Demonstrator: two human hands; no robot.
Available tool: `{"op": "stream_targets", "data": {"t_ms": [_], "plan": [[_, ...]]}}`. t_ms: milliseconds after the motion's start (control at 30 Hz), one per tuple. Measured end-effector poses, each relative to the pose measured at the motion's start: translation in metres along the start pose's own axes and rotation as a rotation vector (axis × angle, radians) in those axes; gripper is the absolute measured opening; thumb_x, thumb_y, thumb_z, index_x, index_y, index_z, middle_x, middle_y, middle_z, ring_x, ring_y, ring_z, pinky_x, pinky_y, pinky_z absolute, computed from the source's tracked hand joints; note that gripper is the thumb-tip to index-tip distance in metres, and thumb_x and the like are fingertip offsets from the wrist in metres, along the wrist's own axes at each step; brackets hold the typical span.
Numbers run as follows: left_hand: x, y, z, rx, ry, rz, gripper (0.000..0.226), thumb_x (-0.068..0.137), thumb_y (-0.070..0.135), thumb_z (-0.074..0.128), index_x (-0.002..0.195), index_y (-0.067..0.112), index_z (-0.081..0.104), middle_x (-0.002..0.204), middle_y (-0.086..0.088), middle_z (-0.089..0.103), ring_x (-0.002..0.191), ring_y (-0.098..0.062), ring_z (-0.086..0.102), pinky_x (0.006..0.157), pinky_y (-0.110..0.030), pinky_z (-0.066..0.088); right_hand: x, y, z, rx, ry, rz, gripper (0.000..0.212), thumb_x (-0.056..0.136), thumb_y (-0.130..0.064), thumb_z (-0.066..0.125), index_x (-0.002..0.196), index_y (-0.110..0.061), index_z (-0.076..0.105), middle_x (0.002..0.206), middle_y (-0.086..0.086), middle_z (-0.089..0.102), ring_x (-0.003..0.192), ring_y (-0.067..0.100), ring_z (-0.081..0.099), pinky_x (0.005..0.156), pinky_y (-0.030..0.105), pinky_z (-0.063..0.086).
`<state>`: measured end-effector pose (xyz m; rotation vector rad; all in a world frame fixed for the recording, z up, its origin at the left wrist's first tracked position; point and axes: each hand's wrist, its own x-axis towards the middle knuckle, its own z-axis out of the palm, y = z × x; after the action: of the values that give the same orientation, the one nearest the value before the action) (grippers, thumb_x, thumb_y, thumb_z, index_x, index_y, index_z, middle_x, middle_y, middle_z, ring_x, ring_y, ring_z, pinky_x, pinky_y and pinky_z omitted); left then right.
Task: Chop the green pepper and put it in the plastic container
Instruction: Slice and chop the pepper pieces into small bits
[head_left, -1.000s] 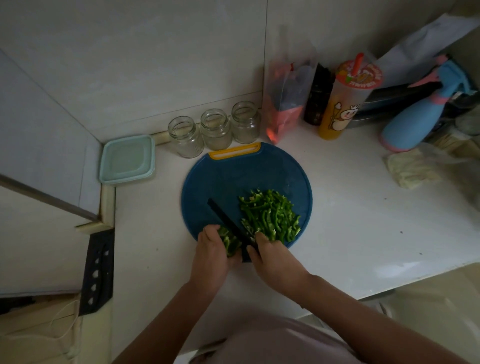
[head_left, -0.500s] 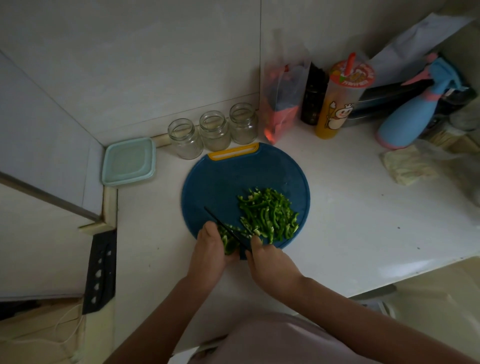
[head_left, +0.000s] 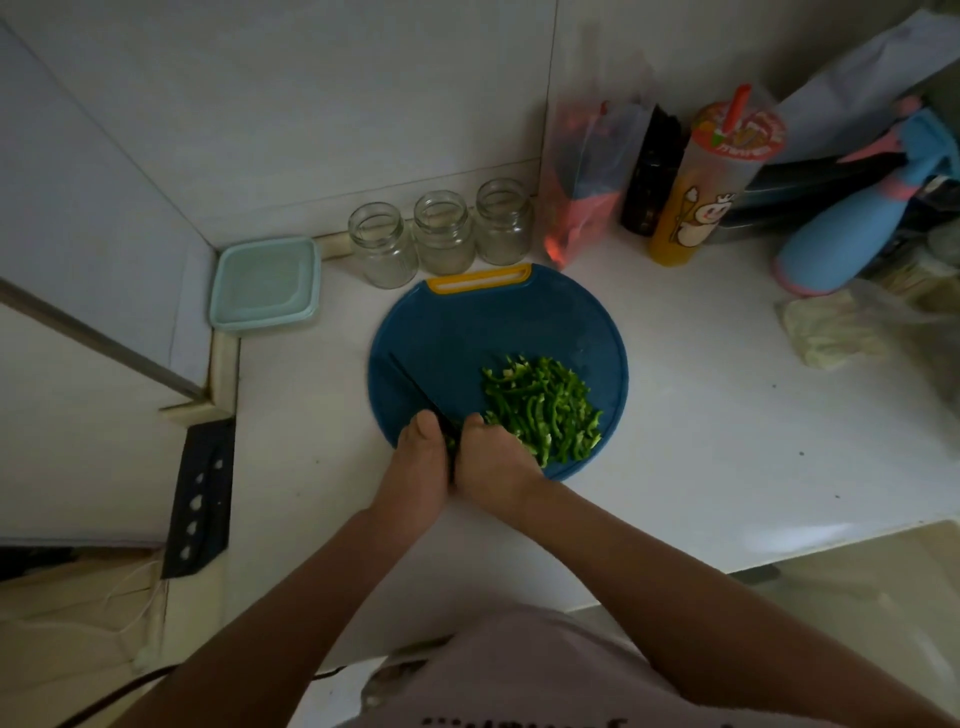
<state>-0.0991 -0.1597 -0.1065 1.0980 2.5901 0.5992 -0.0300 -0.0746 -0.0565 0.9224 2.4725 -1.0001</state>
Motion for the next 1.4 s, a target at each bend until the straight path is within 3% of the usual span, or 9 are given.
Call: {"op": "stream_targets", "data": {"t_ms": [100, 200, 267, 367, 600, 967, 1233, 1400], "plan": [[-0.004, -0.003, 0.003, -0.029, 0.021, 0.014, 0.033, 0.083, 0.011, 0.064, 0.109, 0.003, 0.044, 0.108, -0.013, 0.051, 0.099, -0.025, 0.05, 0.079, -0.028, 0.039, 0.005, -0.001, -0.001, 0.017, 0.017, 0.025, 0.023, 0.095, -0.012, 0.038, 0.114, 0.0, 0.044, 0.113, 0.022, 0.059, 0.103, 0.039, 0.059, 0.07, 0.038, 0.043], [-0.014, -0.005, 0.005, 0.092, 0.082, 0.046, 0.051, 0.07, 0.004, 0.075, 0.115, -0.001, 0.053, 0.103, -0.016, 0.056, 0.095, -0.033, 0.054, 0.08, -0.037, 0.046, 0.002, 0.008, 0.0, 0.059, 0.047, 0.003, 0.025, 0.098, -0.016, 0.038, 0.114, 0.003, 0.044, 0.11, 0.024, 0.061, 0.1, 0.04, 0.06, 0.073, 0.039, 0.047], [-0.019, -0.008, 0.007, 0.162, 0.159, 0.069, 0.062, 0.058, 0.019, 0.085, 0.109, -0.002, 0.058, 0.092, -0.015, 0.058, 0.083, -0.034, 0.056, 0.073, -0.04, 0.05, -0.002, 0.018, 0.001, 0.091, 0.075, -0.02, 0.03, 0.1, -0.021, 0.037, 0.116, 0.003, 0.044, 0.104, 0.024, 0.063, 0.095, 0.04, 0.062, 0.069, 0.037, 0.046], [-0.022, -0.008, 0.01, 0.104, 0.196, 0.032, 0.071, 0.056, 0.032, 0.087, 0.11, -0.003, 0.056, 0.092, -0.017, 0.057, 0.084, -0.035, 0.055, 0.072, -0.042, 0.05, -0.006, 0.03, 0.0, 0.148, 0.101, -0.033, 0.029, 0.101, -0.024, 0.038, 0.107, 0.003, 0.047, 0.097, 0.024, 0.063, 0.087, 0.038, 0.063, 0.067, 0.039, 0.049], [-0.023, -0.008, 0.012, 0.064, 0.241, 0.054, 0.07, 0.056, 0.031, 0.087, 0.107, -0.004, 0.055, 0.091, -0.017, 0.056, 0.083, -0.035, 0.056, 0.072, -0.041, 0.05, -0.019, 0.035, -0.001, 0.013, 0.095, -0.117, 0.031, 0.101, -0.027, 0.036, 0.114, 0.0, 0.042, 0.098, 0.023, 0.062, 0.089, 0.039, 0.061, 0.068, 0.039, 0.047], [-0.02, -0.005, 0.006, 0.179, 0.279, 0.115, 0.067, 0.051, 0.039, 0.088, 0.094, 0.001, 0.053, 0.084, -0.014, 0.055, 0.075, -0.031, 0.056, 0.059, -0.035, 0.049, -0.032, 0.04, -0.002, 0.093, 0.061, -0.108, 0.028, 0.101, -0.024, 0.039, 0.108, 0.002, 0.047, 0.1, 0.025, 0.061, 0.088, 0.037, 0.06, 0.064, 0.031, 0.038], [-0.019, -0.004, 0.005, 0.211, 0.267, 0.106, 0.063, 0.052, 0.036, 0.089, 0.092, 0.0, 0.056, 0.083, -0.013, 0.055, 0.073, -0.031, 0.056, 0.058, -0.036, 0.048, -0.035, 0.037, 0.0, 0.082, 0.075, -0.129, 0.028, 0.1, -0.024, 0.039, 0.11, 0.001, 0.045, 0.1, 0.025, 0.061, 0.09, 0.039, 0.06, 0.07, 0.039, 0.047], [-0.019, -0.004, 0.005, 0.191, 0.244, 0.081, 0.061, 0.05, 0.034, 0.089, 0.089, -0.001, 0.056, 0.082, -0.014, 0.055, 0.073, -0.032, 0.056, 0.058, -0.037, 0.047, -0.036, 0.037, 0.003, 0.022, 0.093, -0.138, 0.028, 0.101, -0.025, 0.037, 0.113, 0.0, 0.042, 0.099, 0.024, 0.062, 0.089, 0.039, 0.061, 0.064, 0.035, 0.042]]}}
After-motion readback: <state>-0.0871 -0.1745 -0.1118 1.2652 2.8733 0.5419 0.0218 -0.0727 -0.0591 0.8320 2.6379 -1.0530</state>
